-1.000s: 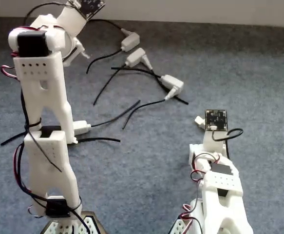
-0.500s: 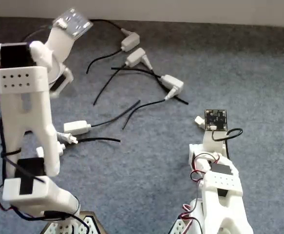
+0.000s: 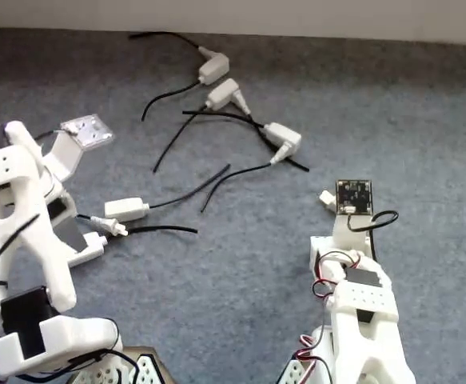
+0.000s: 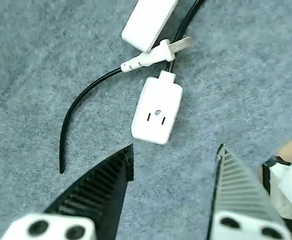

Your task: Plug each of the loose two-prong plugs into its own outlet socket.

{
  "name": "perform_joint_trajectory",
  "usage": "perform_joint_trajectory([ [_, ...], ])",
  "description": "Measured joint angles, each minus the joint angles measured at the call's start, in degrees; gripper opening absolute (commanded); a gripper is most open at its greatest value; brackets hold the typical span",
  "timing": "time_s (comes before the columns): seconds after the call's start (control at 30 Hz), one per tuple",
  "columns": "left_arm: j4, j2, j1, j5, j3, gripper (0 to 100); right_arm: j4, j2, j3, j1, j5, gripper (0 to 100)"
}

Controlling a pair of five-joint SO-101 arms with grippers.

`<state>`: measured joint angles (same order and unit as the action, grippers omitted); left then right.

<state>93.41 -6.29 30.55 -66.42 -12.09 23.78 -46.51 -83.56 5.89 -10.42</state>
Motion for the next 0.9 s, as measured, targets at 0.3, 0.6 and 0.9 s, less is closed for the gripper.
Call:
perform_joint_trajectory([
  [0.3,-14.15,0.0,3.78,-9.05,-14.86,26,0.0,0.0,0.0,0.0,0.0,0.6],
  [0.6,-29.27,0.0,4.57,-9.32,-26.02,26,0.0,0.0,0.0,0.0,0.0,0.6],
  [0.9,-32.62,-0.79,4.48,-9.32,-29.89,7,0.0,0.0,0.0,0.0,0.0,0.6],
])
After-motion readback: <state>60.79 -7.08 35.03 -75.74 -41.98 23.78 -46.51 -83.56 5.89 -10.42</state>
